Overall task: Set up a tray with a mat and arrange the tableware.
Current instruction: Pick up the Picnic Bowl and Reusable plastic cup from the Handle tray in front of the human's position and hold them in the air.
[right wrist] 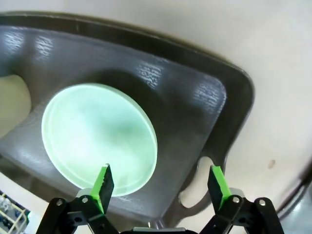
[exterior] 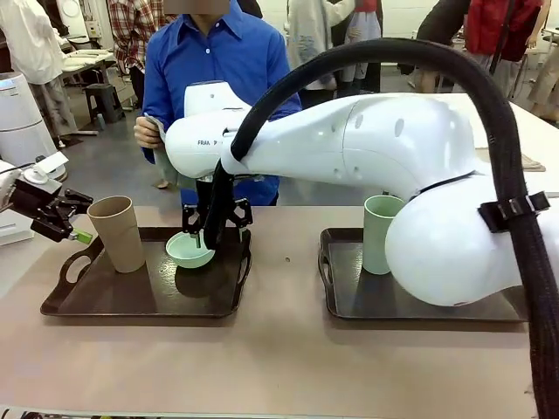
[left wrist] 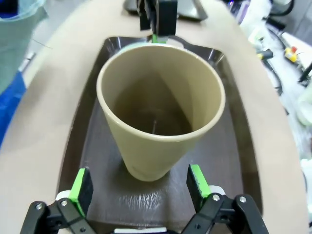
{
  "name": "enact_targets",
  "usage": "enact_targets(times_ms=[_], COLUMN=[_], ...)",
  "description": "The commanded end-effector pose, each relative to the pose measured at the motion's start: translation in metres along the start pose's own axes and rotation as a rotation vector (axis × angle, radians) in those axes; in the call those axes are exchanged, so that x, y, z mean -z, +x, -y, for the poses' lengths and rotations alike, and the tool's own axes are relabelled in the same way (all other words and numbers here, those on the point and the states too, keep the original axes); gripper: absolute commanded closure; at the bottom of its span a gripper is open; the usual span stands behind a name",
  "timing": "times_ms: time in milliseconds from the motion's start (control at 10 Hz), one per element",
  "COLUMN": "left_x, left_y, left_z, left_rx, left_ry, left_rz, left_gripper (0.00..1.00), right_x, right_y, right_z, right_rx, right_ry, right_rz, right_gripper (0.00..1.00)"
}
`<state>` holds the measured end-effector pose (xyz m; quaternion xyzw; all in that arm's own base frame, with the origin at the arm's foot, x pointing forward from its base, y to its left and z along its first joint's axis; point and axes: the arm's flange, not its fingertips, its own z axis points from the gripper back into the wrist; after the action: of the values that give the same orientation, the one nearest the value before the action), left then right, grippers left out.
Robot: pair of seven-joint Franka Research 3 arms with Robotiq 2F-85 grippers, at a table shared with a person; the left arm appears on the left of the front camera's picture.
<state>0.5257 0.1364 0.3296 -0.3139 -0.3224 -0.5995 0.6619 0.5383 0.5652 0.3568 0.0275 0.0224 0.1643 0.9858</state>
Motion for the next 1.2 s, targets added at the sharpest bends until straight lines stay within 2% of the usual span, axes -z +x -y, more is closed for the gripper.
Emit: enact_targets(times_ms=[0, 100, 400, 1100], left_x=[0.002, 0.006, 0.020, 0.054], left_y=[-0.002, 0.000, 0.006, 0.019], left_z=[-0.011, -0.013, -0.012, -0.003], left_rx=[0.023, 0.027, 0.048, 0.087], left_ry=[-0.012, -0.024, -0.069, -0.163], left_rz=[0.060, 0.096, 0.121, 0.146], left_gripper=[0.00, 0.00, 0.00, 0.00], right_x=[-0.003, 0.000, 0.004, 0.008], right_y=[0.030, 0.031, 0.034, 0.030], right_z=[-0.011, -0.011, -0.008, -0.014], right_rx=[-0.010, -0.023, -0.046, -0.059], right_ry=[-0.028, -0.024, 0.008, 0.039], right_rz=[0.046, 0.065, 0.101, 0.074], right_gripper=[0.00, 0.00, 0.00, 0.00])
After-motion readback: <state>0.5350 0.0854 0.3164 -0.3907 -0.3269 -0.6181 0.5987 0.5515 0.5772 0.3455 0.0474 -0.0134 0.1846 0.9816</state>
